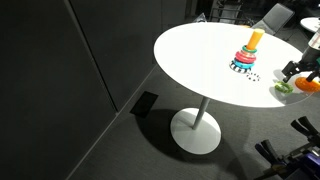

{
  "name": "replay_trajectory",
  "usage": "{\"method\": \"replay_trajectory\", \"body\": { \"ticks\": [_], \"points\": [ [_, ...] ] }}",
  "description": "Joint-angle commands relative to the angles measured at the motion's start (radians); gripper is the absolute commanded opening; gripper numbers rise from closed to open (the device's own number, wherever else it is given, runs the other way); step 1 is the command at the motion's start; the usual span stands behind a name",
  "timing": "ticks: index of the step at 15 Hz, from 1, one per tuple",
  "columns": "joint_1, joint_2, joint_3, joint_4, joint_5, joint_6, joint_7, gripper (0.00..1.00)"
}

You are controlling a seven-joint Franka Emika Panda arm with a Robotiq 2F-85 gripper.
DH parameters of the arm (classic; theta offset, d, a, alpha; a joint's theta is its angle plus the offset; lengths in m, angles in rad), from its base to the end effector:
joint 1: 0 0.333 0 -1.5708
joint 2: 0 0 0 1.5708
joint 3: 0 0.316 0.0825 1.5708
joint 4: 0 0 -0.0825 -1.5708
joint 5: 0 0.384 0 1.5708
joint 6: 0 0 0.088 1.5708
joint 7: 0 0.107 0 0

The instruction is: Remove the green circle then put the orange circle on the orange object

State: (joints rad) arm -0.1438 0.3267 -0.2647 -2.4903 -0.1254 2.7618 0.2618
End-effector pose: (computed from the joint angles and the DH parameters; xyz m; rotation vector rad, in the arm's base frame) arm 0.4245 -0.1869 0.1615 2.9064 -0.8062 -0.0873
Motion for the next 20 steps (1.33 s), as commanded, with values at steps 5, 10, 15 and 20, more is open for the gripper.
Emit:
{"method": "replay_trajectory", "body": {
  "ticks": [5,10,15,20],
  "points": [
    [-0.033,0.023,-0.002,0.008,0.072,0.04,-0.063,1.0],
    [-0.041,0.029,-0.007,0.011,0.092,0.046,-0.069,0.73],
    [-0.039,0.031,-0.009,0.013,0.101,0.047,-0.063,0.39],
    [-0.026,0.004,-0.024,0.014,0.09,0.031,-0.048,0.06]
  ]
}}
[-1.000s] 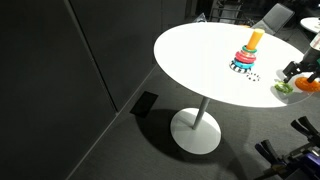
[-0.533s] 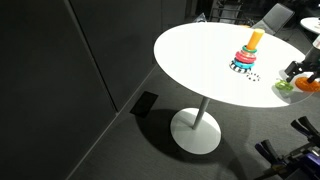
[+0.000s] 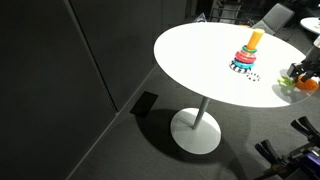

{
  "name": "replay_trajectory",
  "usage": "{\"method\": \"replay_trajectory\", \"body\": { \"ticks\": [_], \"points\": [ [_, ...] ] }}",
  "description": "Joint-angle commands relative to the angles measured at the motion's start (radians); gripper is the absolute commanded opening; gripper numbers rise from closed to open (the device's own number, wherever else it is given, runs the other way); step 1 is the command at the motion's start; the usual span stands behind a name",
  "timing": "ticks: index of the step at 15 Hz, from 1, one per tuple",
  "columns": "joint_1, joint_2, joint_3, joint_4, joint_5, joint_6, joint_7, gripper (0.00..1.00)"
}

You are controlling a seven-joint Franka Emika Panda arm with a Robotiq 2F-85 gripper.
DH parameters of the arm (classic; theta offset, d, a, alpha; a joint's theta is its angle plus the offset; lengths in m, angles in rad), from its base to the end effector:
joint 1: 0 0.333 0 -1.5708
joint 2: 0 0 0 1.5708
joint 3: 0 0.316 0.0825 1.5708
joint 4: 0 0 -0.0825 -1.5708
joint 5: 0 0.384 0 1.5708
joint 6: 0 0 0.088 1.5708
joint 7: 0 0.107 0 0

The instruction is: Remove the green circle then put the orange circle on the orange object

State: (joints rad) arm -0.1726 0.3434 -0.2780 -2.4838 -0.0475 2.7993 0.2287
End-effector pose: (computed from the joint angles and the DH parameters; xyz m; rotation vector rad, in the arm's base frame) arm 0.4189 -0.2100 0.1599 2.8911 -0.9256 -0.0437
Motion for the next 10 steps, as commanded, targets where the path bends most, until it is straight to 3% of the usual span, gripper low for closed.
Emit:
{"method": "replay_trajectory", "body": {
  "ticks": [1,3,10],
  "points": [
    [0.004,-0.02,-0.011,0.008,0.011,-0.012,-0.016,0.08],
    [0.011,-0.034,-0.018,0.009,0.002,-0.022,-0.011,0.03],
    [0.056,-0.085,-0.05,0.035,-0.054,-0.093,0.027,0.05]
  ]
}}
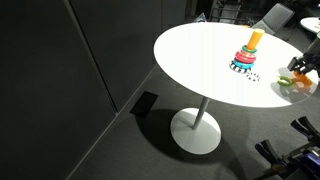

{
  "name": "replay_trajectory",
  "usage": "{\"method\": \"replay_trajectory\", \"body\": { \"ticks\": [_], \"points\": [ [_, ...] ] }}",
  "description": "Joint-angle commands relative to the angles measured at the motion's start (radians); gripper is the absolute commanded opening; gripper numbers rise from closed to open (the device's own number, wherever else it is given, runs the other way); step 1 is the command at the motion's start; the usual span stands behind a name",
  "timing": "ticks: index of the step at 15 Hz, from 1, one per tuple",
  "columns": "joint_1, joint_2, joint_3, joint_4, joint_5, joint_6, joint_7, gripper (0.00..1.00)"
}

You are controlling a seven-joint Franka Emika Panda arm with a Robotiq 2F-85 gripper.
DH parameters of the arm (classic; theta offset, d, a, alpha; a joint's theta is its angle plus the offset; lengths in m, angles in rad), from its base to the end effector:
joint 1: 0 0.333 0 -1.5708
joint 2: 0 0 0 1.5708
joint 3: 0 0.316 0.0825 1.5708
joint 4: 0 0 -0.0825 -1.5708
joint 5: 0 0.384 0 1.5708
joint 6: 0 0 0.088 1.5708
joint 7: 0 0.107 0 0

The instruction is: Remove the green circle then put the orange circle on the orange object

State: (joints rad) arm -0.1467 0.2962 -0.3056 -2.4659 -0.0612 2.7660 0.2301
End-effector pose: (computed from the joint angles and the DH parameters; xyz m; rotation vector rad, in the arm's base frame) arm 0.4302 -0.2139 0.1849 2.8890 -0.9132 0.0041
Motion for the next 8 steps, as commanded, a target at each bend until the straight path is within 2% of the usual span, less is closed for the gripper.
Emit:
{"method": "replay_trajectory", "body": {
  "ticks": [1,2,8],
  "points": [
    [0.037,-0.046,-0.024,0.024,-0.054,-0.075,0.034,0.03],
    [0.048,-0.054,-0.027,0.031,-0.073,-0.089,0.048,0.0],
    [0.087,-0.102,-0.011,0.067,-0.161,-0.154,0.12,0.02]
  ]
}}
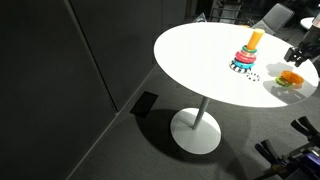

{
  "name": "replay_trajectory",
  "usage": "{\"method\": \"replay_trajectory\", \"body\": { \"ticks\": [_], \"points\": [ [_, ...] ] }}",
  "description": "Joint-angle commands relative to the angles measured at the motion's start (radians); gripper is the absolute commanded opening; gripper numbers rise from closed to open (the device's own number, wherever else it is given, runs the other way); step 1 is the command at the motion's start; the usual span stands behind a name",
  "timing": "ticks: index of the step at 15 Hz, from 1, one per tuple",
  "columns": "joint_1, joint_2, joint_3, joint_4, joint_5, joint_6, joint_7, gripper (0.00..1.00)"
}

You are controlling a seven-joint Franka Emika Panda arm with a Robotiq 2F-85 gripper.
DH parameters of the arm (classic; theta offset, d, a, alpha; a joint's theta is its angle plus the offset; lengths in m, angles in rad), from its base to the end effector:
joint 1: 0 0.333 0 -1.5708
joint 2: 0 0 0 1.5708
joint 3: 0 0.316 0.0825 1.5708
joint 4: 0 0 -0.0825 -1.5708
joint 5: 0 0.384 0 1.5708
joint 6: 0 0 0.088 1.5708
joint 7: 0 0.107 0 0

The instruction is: Remove the green circle then put the orange circle on the orange object

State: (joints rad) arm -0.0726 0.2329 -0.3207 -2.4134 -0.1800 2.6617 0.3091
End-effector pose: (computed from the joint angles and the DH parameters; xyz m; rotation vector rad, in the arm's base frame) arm 0.4612 -0.1901 0.2226 2.8772 -0.7877 0.0224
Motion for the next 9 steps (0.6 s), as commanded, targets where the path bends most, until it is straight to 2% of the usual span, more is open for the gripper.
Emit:
{"method": "replay_trajectory", "body": {
  "ticks": [1,5,6,9],
  "points": [
    [0.014,-0.044,0.009,0.017,-0.048,-0.053,0.046,0.03],
    [0.014,-0.061,0.026,0.018,-0.055,-0.064,0.046,0.03],
    [0.013,-0.064,0.029,0.016,-0.057,-0.064,0.044,0.2],
    [0.01,-0.065,0.032,0.011,-0.068,-0.062,0.044,0.43]
  ]
}}
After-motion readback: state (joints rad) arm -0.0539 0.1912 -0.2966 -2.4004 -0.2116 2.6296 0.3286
